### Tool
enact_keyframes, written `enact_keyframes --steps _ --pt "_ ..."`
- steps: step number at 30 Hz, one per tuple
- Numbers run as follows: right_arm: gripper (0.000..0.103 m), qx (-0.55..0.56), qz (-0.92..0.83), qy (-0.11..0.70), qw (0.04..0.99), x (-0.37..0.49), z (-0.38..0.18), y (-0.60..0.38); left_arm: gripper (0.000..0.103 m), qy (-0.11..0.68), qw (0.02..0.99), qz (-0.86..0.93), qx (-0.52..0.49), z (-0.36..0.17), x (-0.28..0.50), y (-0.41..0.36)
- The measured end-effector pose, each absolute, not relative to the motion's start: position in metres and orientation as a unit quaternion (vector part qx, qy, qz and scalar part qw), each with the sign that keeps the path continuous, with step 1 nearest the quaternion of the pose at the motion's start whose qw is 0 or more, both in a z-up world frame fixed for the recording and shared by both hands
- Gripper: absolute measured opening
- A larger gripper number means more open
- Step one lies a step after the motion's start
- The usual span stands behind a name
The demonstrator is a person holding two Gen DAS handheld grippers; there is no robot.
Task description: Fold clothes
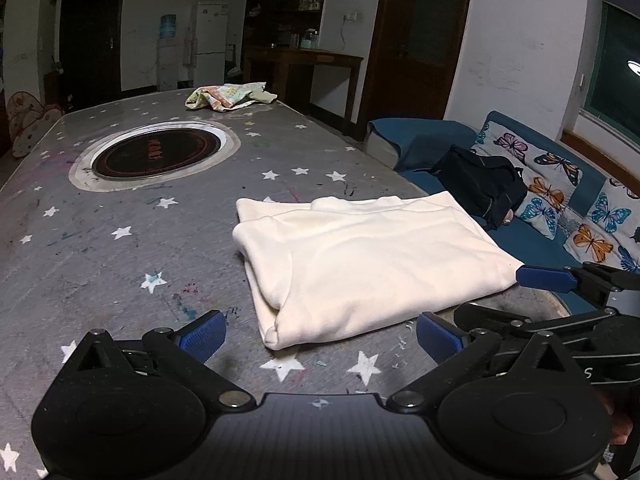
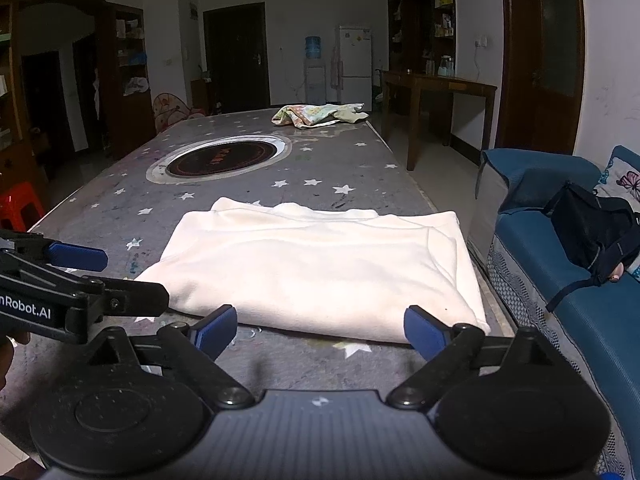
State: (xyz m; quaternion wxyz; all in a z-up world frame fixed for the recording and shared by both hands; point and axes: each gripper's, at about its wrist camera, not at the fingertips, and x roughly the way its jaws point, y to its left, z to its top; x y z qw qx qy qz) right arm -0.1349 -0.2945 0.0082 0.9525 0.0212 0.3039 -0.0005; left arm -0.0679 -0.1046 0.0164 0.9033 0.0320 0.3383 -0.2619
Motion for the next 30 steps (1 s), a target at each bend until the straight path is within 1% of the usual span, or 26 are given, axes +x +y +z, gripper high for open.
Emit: enact_keyframes --steps 13,30 --pt "0.097 0.022 -0.001 0.309 0.951 -0.1382 0.0064 -0.2905 0.103 0.355 0.901 -0.248 0.033 0.0108 -0.0716 -0.1023" --pt "0.098 0.034 0.0 0.321 0.946 -0.1446 0.0013 -0.291 0.103 0.364 0.899 -0.241 0.035 0.0093 -0.0774 -0.1024"
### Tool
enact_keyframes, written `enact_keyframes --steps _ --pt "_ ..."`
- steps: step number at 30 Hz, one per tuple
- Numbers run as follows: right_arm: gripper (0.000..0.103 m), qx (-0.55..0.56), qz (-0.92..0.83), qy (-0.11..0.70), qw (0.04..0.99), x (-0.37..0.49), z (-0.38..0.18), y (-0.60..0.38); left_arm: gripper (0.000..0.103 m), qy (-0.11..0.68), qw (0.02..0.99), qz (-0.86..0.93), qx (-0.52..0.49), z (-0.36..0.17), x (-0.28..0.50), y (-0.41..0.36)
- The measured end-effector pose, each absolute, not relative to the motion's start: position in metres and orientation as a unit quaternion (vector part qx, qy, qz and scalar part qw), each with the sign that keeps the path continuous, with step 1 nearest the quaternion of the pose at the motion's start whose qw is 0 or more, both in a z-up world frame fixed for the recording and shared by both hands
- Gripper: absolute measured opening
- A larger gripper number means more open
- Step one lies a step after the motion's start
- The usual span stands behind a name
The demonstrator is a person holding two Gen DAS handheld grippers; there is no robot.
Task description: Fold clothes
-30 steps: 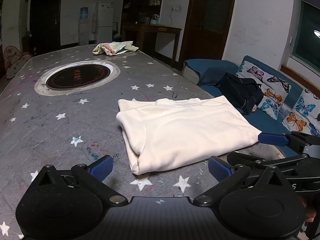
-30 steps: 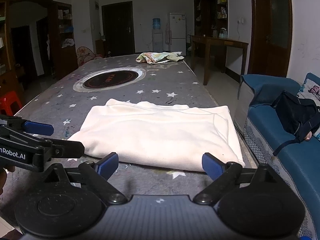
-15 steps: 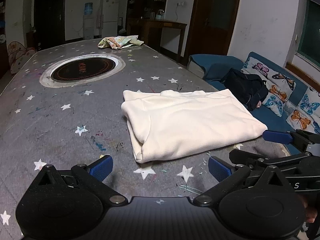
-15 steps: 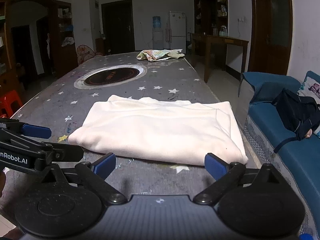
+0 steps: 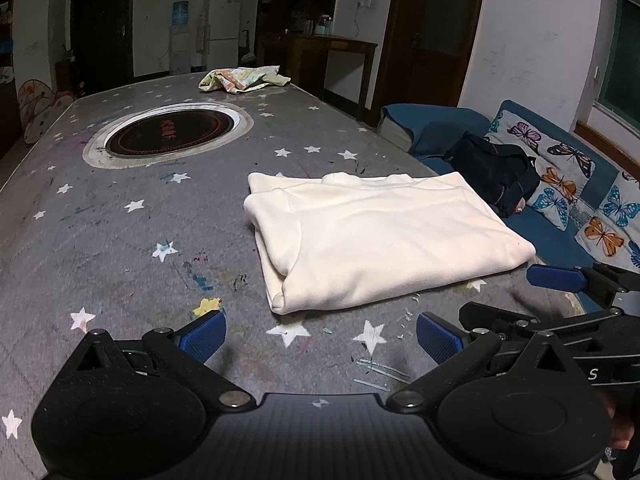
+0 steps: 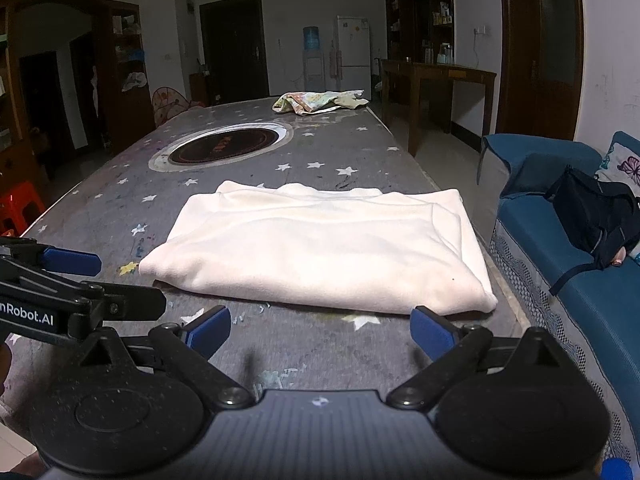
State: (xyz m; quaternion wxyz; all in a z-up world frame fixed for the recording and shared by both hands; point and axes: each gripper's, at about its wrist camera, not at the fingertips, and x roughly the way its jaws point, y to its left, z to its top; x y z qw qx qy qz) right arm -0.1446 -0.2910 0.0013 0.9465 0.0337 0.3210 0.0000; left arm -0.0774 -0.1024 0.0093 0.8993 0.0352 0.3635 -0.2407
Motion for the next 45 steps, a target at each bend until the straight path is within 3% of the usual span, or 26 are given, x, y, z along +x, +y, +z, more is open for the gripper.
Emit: enact_keyframes --steps 45 --pt "0.098 0.043 -0.005 0.338 0.94 -0.1519 -0.0043 -0.2936 0.103 0.386 0.895 -0.219 0.042 0.0039 -0.0858 -0.1056"
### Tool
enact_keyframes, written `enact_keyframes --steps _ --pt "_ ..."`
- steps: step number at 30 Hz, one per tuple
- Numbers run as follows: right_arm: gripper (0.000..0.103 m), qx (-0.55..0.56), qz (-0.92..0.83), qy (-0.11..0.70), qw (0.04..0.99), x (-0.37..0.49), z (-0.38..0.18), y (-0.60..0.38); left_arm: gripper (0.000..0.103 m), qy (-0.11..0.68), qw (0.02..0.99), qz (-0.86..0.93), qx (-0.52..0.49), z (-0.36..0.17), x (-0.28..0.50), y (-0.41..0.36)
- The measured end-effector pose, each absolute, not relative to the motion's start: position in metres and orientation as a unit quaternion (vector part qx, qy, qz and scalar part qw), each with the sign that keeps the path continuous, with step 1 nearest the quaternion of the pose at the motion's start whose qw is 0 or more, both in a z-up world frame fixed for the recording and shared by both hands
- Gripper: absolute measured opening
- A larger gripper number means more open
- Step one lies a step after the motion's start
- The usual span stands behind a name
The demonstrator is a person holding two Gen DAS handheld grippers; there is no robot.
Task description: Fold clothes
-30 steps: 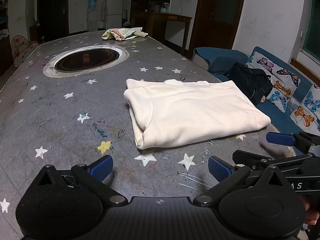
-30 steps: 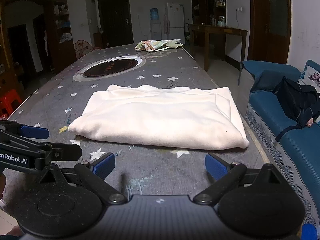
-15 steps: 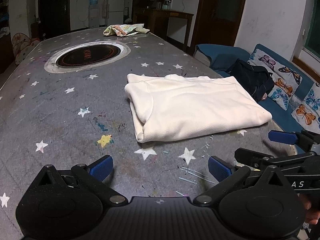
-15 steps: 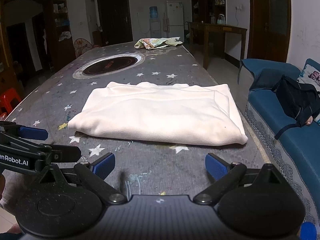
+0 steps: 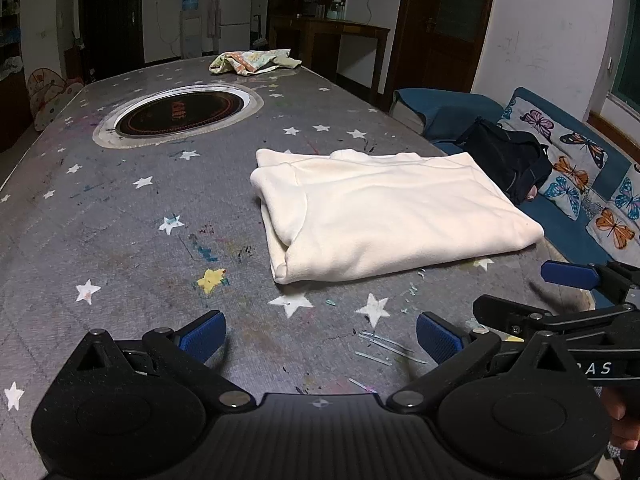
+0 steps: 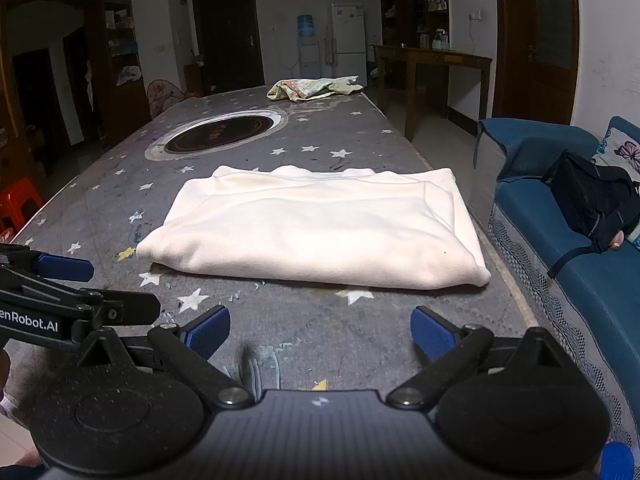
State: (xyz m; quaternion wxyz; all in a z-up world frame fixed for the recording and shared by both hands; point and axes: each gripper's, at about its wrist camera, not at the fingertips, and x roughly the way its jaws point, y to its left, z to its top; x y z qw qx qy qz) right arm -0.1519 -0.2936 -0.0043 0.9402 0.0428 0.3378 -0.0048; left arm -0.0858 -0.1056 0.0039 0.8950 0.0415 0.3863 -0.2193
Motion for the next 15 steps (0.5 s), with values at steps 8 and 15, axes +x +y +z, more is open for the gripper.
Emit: enact_keyframes --steps 8,15 --pt "0.098 0.045 -0.005 0.337 0.94 -0.154 -0.0041 -0.2942 0.103 0.384 0.896 -0.22 0.042 0.0045 -0.0879 -0.1058" --pt "0.098 0.048 -0.005 0.334 0.941 -0.157 -0.0038 -0.2949 0.103 0.379 0.897 -0.222 0.043 0.0066 -0.0903 -0.1062"
